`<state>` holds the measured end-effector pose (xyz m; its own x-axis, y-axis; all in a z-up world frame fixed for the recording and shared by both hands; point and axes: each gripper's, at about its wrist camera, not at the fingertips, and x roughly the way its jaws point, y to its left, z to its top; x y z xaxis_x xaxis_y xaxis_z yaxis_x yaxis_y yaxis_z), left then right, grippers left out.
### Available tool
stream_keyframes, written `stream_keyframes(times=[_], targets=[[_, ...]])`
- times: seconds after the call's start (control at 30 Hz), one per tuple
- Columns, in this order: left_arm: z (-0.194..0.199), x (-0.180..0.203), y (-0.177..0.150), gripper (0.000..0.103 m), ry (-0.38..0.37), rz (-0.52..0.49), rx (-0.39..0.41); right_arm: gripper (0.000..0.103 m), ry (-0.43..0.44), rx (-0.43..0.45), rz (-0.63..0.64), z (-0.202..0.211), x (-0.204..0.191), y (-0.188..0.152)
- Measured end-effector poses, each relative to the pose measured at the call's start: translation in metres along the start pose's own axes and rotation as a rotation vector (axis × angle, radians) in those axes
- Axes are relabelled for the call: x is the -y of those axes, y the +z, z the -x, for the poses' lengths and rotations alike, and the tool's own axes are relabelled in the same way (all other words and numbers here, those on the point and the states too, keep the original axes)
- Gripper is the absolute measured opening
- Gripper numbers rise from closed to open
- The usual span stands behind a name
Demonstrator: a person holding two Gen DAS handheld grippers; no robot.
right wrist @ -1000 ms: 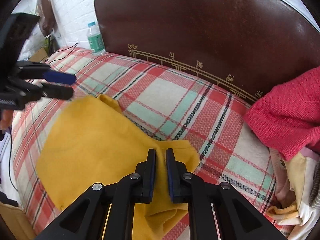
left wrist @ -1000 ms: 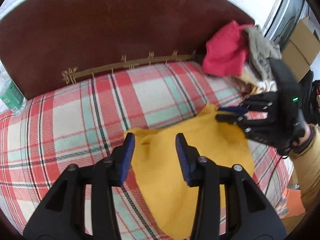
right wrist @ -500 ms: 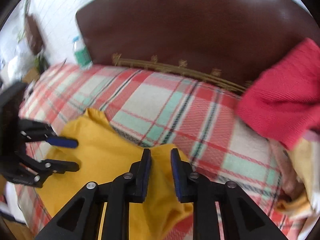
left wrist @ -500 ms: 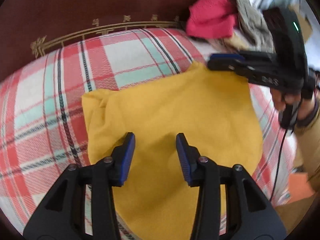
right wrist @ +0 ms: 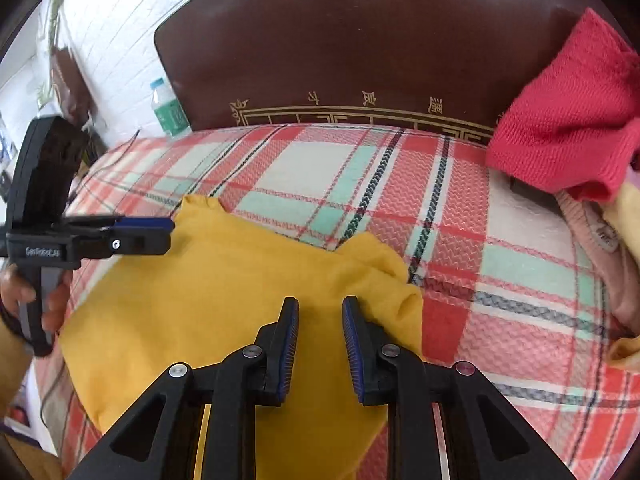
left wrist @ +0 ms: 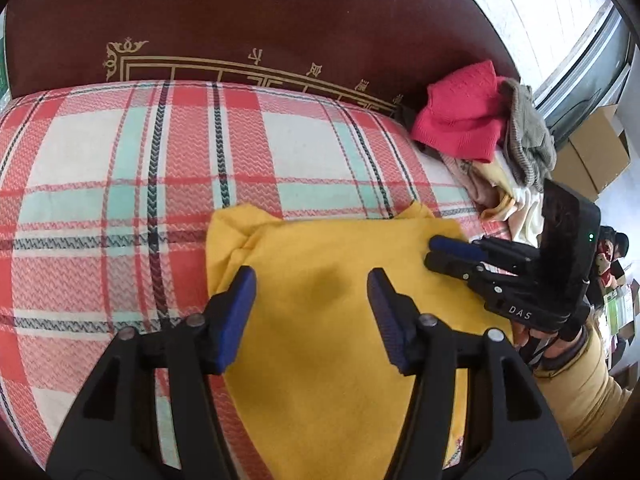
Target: Fold clothes
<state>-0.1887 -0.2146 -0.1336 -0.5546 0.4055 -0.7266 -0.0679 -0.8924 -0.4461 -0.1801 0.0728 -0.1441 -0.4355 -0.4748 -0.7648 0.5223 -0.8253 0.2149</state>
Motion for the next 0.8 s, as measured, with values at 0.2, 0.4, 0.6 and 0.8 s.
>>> stream_keyframes(times=[0.2, 0.4, 0.6, 0.8], targets=[[0.057, 0.015, -0.032, 0.06, -0.054, -0.037, 0.089, 0.036, 0.098, 0.085, 0.061, 0.065, -0.032, -0.026], [0.063, 0.034, -0.087, 0.06, -0.002, -0.165, -0.003, 0.037, 0.139, 0.024, 0.194, 0.08, -0.071, -0.068], [0.049, 0.003, -0.101, 0.06, -0.005, -0.047, -0.027, 0.037, 0.097, -0.063, 0.163, 0.047, -0.067, -0.089], [0.054, -0.003, -0.103, 0.061, -0.04, 0.023, -0.025, 0.039, 0.151, -0.058, 0.064, 0.054, -0.054, -0.09]])
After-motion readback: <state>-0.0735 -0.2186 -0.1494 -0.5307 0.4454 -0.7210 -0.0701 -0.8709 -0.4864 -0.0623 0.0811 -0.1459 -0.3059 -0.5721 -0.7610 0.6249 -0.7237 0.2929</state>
